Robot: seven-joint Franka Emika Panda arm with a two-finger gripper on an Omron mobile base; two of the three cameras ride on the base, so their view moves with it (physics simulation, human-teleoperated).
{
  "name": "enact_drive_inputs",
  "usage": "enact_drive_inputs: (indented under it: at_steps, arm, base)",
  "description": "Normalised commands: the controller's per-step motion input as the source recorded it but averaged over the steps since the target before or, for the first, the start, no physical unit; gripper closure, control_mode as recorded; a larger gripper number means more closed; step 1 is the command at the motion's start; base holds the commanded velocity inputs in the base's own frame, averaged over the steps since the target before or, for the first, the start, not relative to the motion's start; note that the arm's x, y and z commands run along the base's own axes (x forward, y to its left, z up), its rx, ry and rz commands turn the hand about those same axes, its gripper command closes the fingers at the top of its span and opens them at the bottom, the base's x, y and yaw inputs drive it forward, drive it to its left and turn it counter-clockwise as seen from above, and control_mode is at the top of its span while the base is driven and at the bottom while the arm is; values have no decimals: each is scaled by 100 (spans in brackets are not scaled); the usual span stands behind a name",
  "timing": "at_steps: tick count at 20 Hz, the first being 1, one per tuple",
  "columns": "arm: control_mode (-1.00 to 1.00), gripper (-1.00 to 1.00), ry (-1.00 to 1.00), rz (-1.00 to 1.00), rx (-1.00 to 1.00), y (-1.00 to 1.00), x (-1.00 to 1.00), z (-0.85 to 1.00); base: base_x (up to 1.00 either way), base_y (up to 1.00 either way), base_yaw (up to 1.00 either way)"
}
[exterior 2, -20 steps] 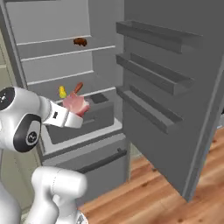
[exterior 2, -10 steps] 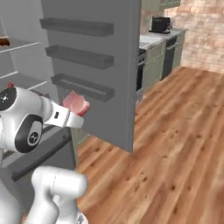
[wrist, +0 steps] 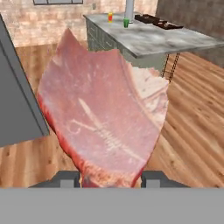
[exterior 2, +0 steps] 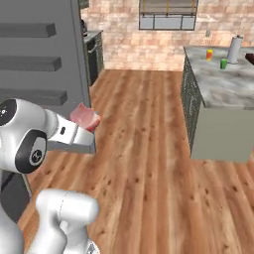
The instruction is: Gather the corn and carrot from the fridge and place them on a tray on the dining counter. Then gather the chicken drumstick and steak from the fridge and place them on the other tray.
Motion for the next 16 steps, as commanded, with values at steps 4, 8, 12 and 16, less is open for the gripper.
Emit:
enact_drive_inputs:
  at_steps: [4,8,12,16]
  arm:
    - [100,100,0,0,0,0,0,0]
    - [100,100,0,0,0,0,0,0]
    - [100,100,0,0,0,0,0,0]
    - [100,100,0,0,0,0,0,0]
  base:
    - [-9,-76,-69]
    - [4,-93,-56]
    - [63,-72,-16]
    - [97,-84,7]
